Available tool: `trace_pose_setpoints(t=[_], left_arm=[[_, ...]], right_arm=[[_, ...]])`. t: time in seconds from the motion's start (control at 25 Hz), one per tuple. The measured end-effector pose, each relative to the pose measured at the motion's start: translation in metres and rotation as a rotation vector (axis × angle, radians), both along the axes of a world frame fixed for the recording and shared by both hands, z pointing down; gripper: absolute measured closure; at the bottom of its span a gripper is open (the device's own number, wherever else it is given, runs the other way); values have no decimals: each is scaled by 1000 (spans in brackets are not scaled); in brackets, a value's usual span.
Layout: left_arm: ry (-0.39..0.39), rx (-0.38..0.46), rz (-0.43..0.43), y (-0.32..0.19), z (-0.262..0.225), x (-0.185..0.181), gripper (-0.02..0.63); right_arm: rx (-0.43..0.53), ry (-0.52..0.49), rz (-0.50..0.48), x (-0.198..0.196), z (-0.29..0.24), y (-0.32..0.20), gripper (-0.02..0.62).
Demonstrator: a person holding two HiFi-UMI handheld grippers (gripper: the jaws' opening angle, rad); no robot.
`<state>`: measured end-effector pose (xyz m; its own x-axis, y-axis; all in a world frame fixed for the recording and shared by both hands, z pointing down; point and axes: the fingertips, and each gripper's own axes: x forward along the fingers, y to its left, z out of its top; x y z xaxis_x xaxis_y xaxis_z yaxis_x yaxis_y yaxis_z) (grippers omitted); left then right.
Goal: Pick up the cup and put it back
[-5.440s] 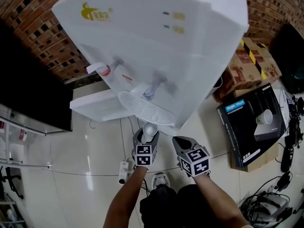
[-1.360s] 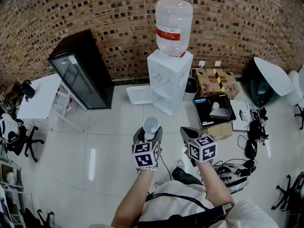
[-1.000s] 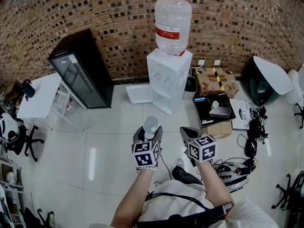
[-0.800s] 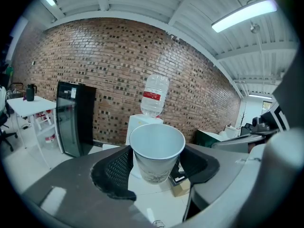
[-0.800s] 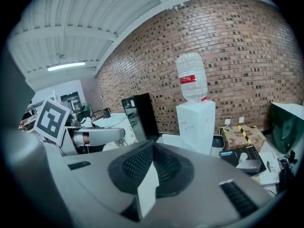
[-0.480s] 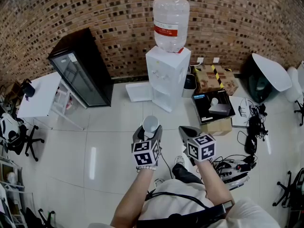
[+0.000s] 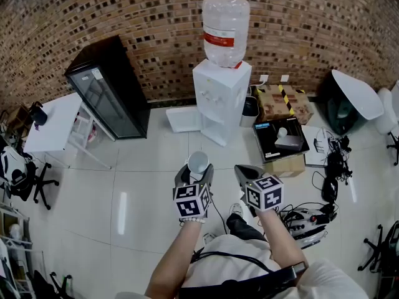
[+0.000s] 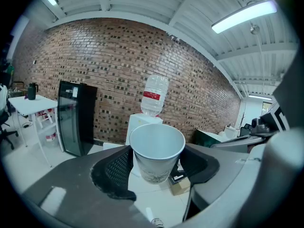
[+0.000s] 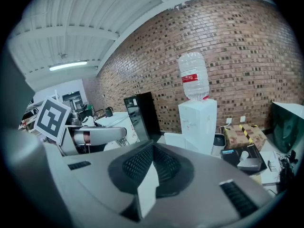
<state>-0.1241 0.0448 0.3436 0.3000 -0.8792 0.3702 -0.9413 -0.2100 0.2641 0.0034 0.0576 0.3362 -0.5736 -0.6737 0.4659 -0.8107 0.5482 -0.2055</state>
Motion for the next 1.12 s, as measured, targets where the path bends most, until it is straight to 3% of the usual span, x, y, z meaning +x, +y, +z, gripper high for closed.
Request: trace_pose_setpoints(t=[0.8, 1.12], left_arm=[[0, -4, 5, 0, 2, 5, 291], [-15, -35, -6, -19, 17, 10, 291]], right_arm=[[-1, -2, 11, 8, 0, 0, 584], [-24, -12, 17, 20, 13, -26, 584]])
